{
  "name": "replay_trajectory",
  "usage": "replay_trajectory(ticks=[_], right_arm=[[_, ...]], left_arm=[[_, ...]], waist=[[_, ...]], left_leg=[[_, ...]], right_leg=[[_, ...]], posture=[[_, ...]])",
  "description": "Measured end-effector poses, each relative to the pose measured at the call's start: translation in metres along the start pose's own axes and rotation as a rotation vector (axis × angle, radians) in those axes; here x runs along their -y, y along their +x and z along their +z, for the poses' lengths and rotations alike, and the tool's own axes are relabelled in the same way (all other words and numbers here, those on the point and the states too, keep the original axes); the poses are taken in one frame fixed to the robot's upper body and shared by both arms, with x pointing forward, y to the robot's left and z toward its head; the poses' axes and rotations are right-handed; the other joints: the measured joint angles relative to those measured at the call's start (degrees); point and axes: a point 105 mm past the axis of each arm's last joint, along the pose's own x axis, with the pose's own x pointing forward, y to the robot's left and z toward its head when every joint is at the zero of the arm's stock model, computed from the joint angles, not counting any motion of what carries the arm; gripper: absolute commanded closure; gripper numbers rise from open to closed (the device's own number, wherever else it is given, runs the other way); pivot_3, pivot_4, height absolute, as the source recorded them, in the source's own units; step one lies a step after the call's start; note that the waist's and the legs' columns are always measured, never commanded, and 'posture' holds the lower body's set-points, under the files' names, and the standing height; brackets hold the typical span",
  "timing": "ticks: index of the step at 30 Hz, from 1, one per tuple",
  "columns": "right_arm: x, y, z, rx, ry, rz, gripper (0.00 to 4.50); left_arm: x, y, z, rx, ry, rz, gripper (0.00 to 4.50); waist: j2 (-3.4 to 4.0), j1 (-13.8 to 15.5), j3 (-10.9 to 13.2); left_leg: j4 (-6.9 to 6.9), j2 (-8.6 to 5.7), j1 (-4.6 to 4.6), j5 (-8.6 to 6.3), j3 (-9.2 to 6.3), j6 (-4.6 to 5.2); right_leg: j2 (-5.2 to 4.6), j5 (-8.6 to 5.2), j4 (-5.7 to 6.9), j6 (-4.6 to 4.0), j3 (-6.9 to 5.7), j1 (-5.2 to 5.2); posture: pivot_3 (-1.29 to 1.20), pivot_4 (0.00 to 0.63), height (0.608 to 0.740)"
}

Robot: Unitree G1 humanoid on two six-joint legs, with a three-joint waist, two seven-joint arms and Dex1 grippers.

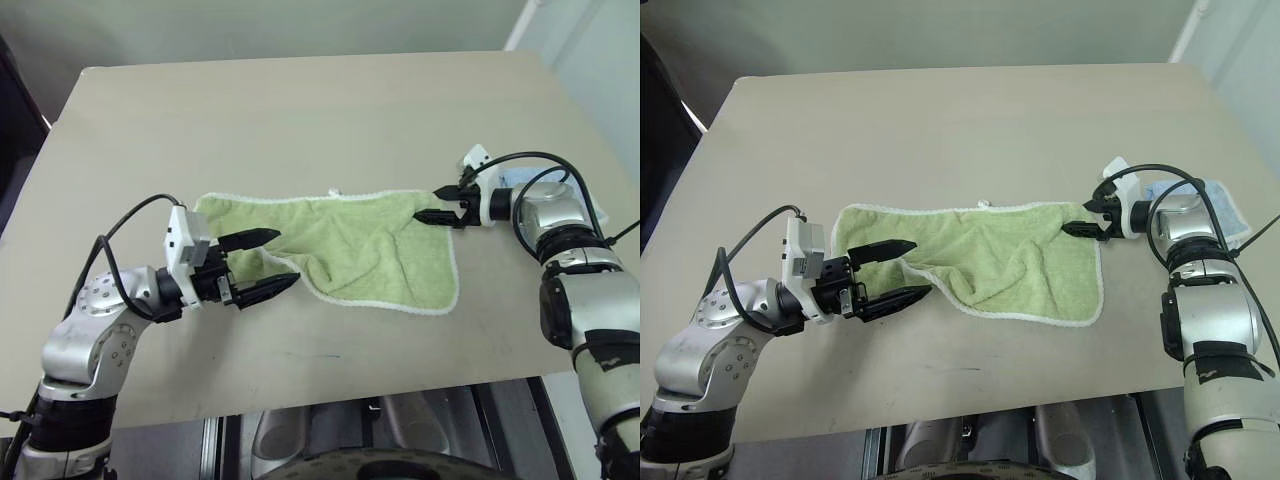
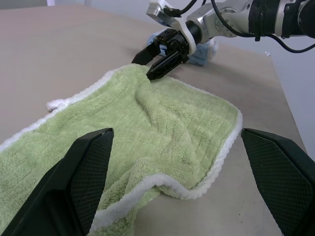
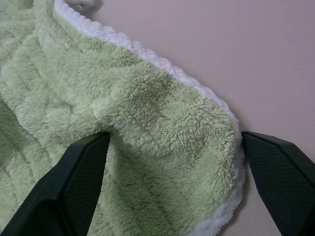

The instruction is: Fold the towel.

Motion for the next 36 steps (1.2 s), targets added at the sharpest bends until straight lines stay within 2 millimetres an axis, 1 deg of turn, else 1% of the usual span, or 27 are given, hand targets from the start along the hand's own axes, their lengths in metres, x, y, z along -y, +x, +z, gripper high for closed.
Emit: replay_trajectory(ticks=[1, 4, 10, 16, 21, 25, 27, 30, 32, 34, 36], right_arm=[[0.0, 0.0, 0.0, -0.001, 0.001, -0.001, 0.01], [0.0, 0.0, 0.0, 0.004, 0.007, -0.003, 0.63], [0.0, 0.001, -0.002, -0.001, 0.011, -0.003, 2.66], [0.003, 0.001, -0.002, -0.007, 0.001, -0.027, 2.66], [0.005, -0.005, 0.002, -0.001, -0.069, -0.034, 2.66], [0.005, -0.011, 0.009, 0.02, -0.107, -0.015, 2.66], [0.004, -0.014, 0.016, 0.04, -0.131, 0.004, 2.66], [-0.004, -0.019, 0.036, 0.104, -0.194, 0.062, 2.66], [-0.01, -0.021, 0.043, 0.121, -0.221, 0.103, 2.66], [-0.023, -0.021, 0.04, 0.111, -0.192, 0.172, 2.66], [-0.041, -0.018, 0.026, 0.061, -0.145, 0.255, 2.66]], left_arm=[[0.0, 0.0, 0.0, 0.0, 0.0, 0.0, 0.0], [-0.002, 0.0, 0.001, 0.0, 0.004, 0.003, 0.0], [-0.002, 0.001, 0.001, 0.008, 0.015, 0.007, 0.0], [-0.002, 0.002, 0.001, 0.012, 0.019, 0.009, 0.0], [-0.003, 0.003, 0.003, 0.015, 0.03, 0.009, 0.0], [-0.004, 0.004, 0.003, 0.016, 0.032, 0.009, 0.0], [-0.005, 0.006, 0.003, 0.018, 0.028, 0.005, 0.0], [-0.005, 0.011, 0.003, 0.026, 0.021, -0.009, 0.0], [-0.004, 0.014, 0.002, 0.029, 0.018, -0.017, 0.0], [-0.005, 0.015, 0.001, 0.028, 0.014, -0.018, 0.0], [-0.006, 0.016, 0.0, 0.024, 0.012, -0.015, 0.0]], waist=[[0.0, 0.0, 0.0], [0.0, 0.0, 0.0], [0.0, 0.0, 0.0], [0.0, 0.0, 0.0], [0.02, 0.0, 0.0], [0.02, 0.0, 0.0], [0.03, 0.0, 0.0], [0.03, 0.0, 0.0], [0.03, 0.0, 0.0], [0.02, 0.1, 0.0], [0.02, 0.2, 0.0]], left_leg=[[0.0, 0.0, 0.0, 0.0, 0.0, 0.0], [0.0, 0.0, 0.01, 0.01, 0.0, -0.01], [0.0, 0.0, 0.02, 0.0, 0.01, -0.02], [0.0, 0.0, 0.03, 0.01, 0.01, -0.02], [0.0, 0.0, 0.03, 0.01, 0.01, -0.02], [0.0, 0.0, 0.03, 0.01, 0.02, -0.03], [0.0, 0.0, 0.03, 0.01, 0.02, -0.03], [0.0, 0.0, 0.03, 0.02, 0.03, -0.05], [0.0, 0.0, 0.06, 0.03, 0.03, -0.06], [-0.01, 0.01, 0.06, 0.05, 0.03, -0.1], [-0.02, 0.01, 0.06, 0.1, 0.04, -0.18]], right_leg=[[0.0, 0.0, 0.01, 0.0, 0.0, 0.0], [0.0, 0.0, 0.03, -0.01, 0.0, 0.01], [0.0, -0.02, 0.07, -0.04, 0.0, -0.02], [-0.01, -0.02, 0.08, -0.04, 0.0, 0.0], [-0.01, -0.04, 0.12, -0.05, 0.0, -0.02], [-0.01, -0.04, 0.13, -0.06, 0.0, -0.02], [-0.01, -0.05, 0.15, -0.07, 0.0, -0.03], [0.0, -0.06, 0.17, -0.08, 0.0, -0.03], [0.0, -0.08, 0.17, -0.1, 0.0, -0.01], [0.0, -0.11, 0.17, -0.1, -0.02, 0.01], [0.01, -0.13, 0.17, -0.09, -0.02, 0.02]], posture=[[0.0, 0.15, 0.703], [0.0, 0.15, 0.703], [0.0, 0.15, 0.703], [0.0, 0.15, 0.703], [0.0, 0.15, 0.703], [0.0, 0.15, 0.703], [0.0, 0.15, 0.703], [0.0, 0.15, 0.703], [0.0, 0.15, 0.703], [0.0, 0.15, 0.703], [0.0, 0.15, 0.703]])
